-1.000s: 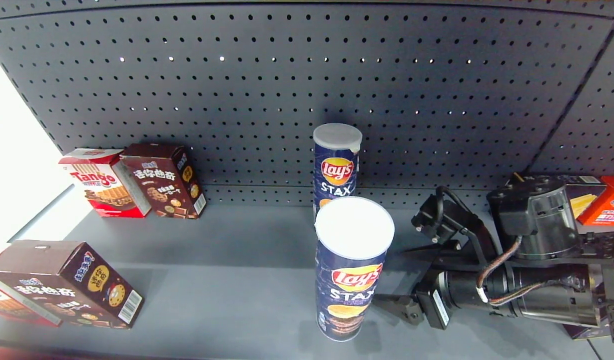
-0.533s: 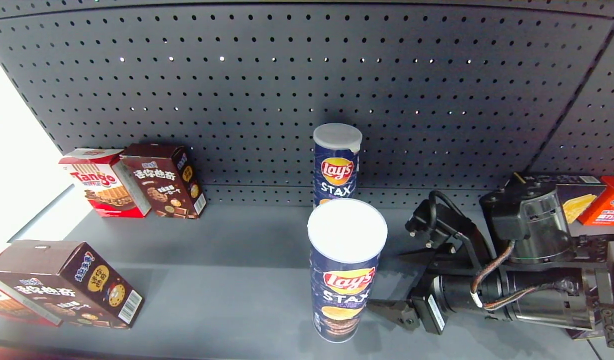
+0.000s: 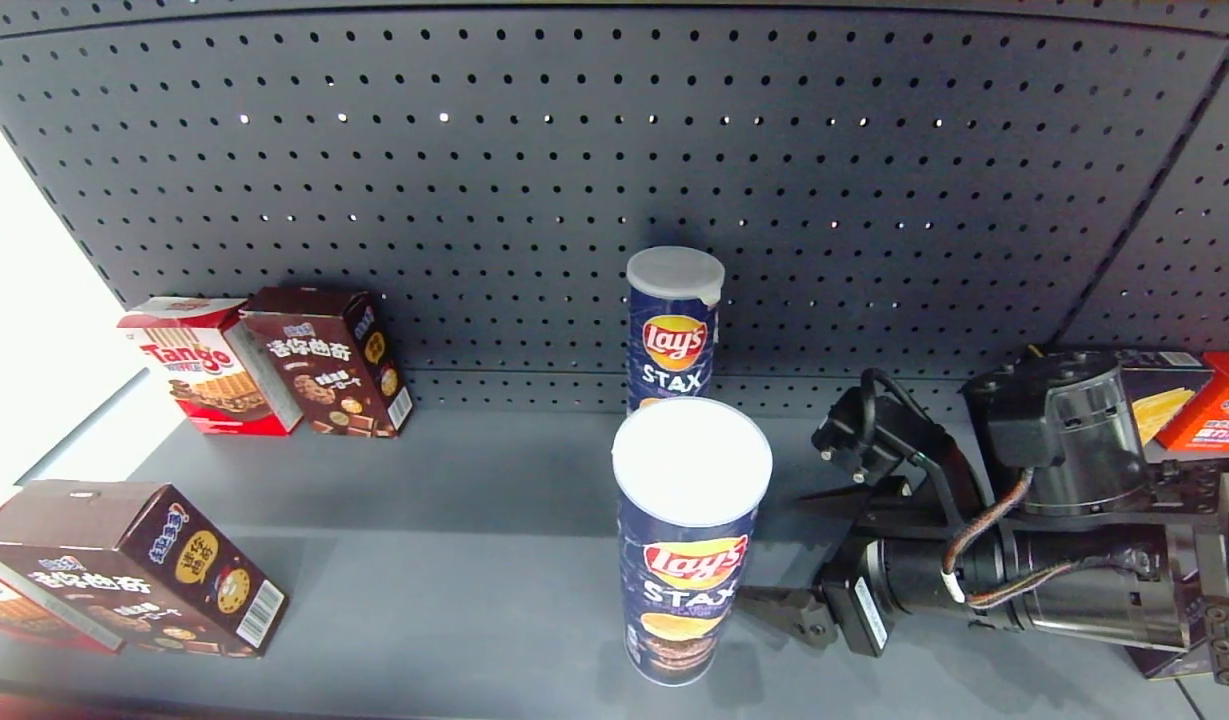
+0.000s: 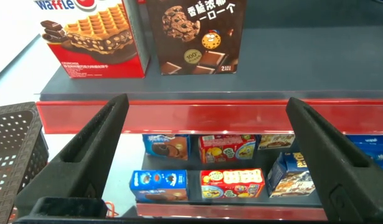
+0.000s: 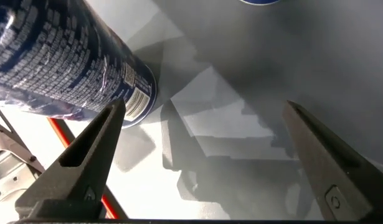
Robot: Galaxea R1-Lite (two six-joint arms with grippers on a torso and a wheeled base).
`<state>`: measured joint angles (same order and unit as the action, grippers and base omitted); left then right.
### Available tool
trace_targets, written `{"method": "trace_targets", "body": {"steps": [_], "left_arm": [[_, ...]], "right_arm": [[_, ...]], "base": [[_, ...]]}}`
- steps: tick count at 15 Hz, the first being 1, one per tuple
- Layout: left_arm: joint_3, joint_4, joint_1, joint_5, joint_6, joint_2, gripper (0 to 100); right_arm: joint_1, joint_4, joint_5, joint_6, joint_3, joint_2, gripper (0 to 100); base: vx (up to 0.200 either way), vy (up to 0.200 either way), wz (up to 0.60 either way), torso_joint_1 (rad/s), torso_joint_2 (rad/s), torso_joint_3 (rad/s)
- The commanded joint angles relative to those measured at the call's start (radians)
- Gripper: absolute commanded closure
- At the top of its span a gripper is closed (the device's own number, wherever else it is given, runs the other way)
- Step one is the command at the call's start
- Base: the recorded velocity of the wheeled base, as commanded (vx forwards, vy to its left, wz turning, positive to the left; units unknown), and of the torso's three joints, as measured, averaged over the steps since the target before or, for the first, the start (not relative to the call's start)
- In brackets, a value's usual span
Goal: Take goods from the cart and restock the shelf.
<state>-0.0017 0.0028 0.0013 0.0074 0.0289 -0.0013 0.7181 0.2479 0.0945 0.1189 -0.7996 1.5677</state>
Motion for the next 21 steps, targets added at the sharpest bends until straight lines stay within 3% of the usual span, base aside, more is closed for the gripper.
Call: {"method": "trace_targets", "body": {"steps": [1,4,8,9,10,12,14,16,19,21], "left_arm": [[0.0,0.0,0.0,0.002,0.0,0.001,0],[0.0,0.0,0.0,0.002,0.0,0.001,0],[0.0,0.0,0.0,-0.001,0.0,0.001,0],[0.0,0.0,0.0,-0.001,0.0,0.001,0],[0.0,0.0,0.0,-0.004,0.0,0.001,0],[0.0,0.0,0.0,-0.004,0.002,0.001,0],[0.0,0.0,0.0,-0.014,0.0,0.001,0],[-0.001,0.002,0.0,-0.029,0.0,0.001,0],[-0.001,0.002,0.0,-0.029,0.0,0.001,0],[-0.001,0.002,0.0,-0.029,0.002,0.001,0]], "right_arm": [[0.003,0.001,0.001,0.001,-0.001,0.003,0],[-0.011,0.001,0.001,-0.002,0.007,-0.008,0],[-0.266,0.028,-0.004,-0.024,0.013,-0.207,0],[-0.266,0.028,-0.004,-0.024,0.013,-0.207,0],[-0.396,0.028,-0.002,-0.036,0.057,-0.36,0],[-0.494,0.027,-0.001,-0.036,0.111,-0.482,0],[-0.655,0.018,-0.002,-0.035,0.224,-0.719,0],[-0.706,0.018,-0.047,-0.028,0.333,-0.896,0],[-0.713,0.014,-0.131,-0.024,0.434,-1.08,0],[-0.756,-0.067,-0.151,-0.024,0.467,-1.195,0]], "base": [[0.0,0.0,0.0,0.0,0.0,0.0],[0.0,0.0,0.0,0.0,0.0,0.0],[0.0,0.0,0.0,0.0,0.0,0.0],[0.0,0.0,0.0,0.0,0.0,0.0],[0.0,0.0,0.0,0.0,0.0,0.0],[0.0,0.0,0.0,0.0,0.0,0.0],[0.0,0.0,0.0,0.0,0.0,0.0],[0.0,0.0,0.0,0.0,0.0,0.0],[0.0,0.0,0.0,0.0,0.0,0.0],[0.0,0.0,0.0,0.0,0.0,0.0]]}}
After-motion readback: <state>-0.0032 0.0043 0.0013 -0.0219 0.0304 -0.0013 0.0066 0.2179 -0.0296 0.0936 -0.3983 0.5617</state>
